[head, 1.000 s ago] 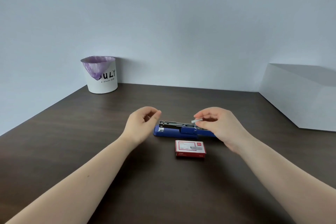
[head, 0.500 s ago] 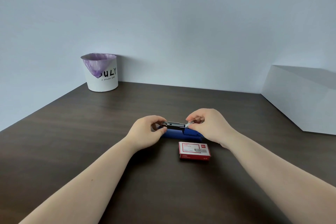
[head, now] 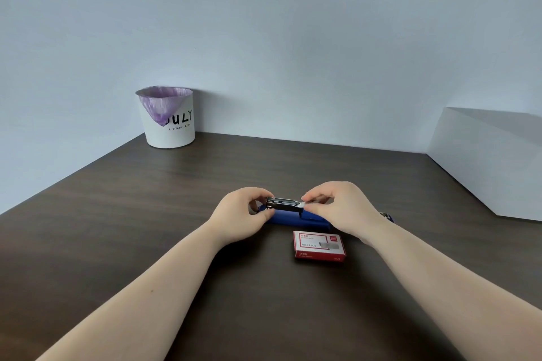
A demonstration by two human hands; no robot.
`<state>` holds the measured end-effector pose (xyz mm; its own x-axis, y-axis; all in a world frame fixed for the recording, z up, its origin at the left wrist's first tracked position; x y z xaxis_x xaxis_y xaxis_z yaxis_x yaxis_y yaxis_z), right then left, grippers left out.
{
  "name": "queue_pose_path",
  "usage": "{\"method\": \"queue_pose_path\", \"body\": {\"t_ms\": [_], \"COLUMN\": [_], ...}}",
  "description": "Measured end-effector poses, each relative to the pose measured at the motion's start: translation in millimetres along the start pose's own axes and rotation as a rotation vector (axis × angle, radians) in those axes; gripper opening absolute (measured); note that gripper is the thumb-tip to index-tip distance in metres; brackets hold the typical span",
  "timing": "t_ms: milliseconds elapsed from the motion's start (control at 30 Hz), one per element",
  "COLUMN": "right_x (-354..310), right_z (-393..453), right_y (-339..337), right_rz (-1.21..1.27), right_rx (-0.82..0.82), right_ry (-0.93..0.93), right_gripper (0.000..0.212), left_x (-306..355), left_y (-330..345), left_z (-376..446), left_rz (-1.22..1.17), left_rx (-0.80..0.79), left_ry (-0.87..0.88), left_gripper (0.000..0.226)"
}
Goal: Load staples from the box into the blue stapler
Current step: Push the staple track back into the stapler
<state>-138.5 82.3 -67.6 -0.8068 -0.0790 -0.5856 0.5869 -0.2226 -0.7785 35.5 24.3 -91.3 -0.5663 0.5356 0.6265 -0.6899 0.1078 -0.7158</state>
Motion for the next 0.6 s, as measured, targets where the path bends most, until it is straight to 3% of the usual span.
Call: {"method": "queue_pose_path", "body": {"t_ms": [200, 367, 600], "right_x": [0, 4, -12], "right_z": [-4, -5, 0], "right_y": [-19, -7, 11], "right_rz": [-0.059, -0.318, -0.363], "right_rx": [0.134, -0.041, -0.132], "right_ry": [-0.018, -0.064, -0.126], "right_gripper": [0.014, 0.022, 0.021], "left_x": [-3, -5, -5], "left_y": [1, 2, 1], "left_z": [2, 4, 2], "left_rz": [-0.015, -0.02, -0.006], "left_rx": [0.001, -0.003, -0.035], "left_ry": [-0.009, -0.011, 0.008], "left_gripper": [0.026, 0.026, 0.032]}}
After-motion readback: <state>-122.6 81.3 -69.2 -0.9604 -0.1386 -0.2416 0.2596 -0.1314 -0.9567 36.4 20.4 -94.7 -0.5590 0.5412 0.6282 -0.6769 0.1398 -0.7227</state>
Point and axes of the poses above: each hand's wrist, its own z-axis towards the middle knuckle, its own y-axis out of the palm, x = y × z, the point moved 5 cm from there along z, towards the middle knuckle, and after that the axes turned 2 degrees about -y, right-handed, at the moved point
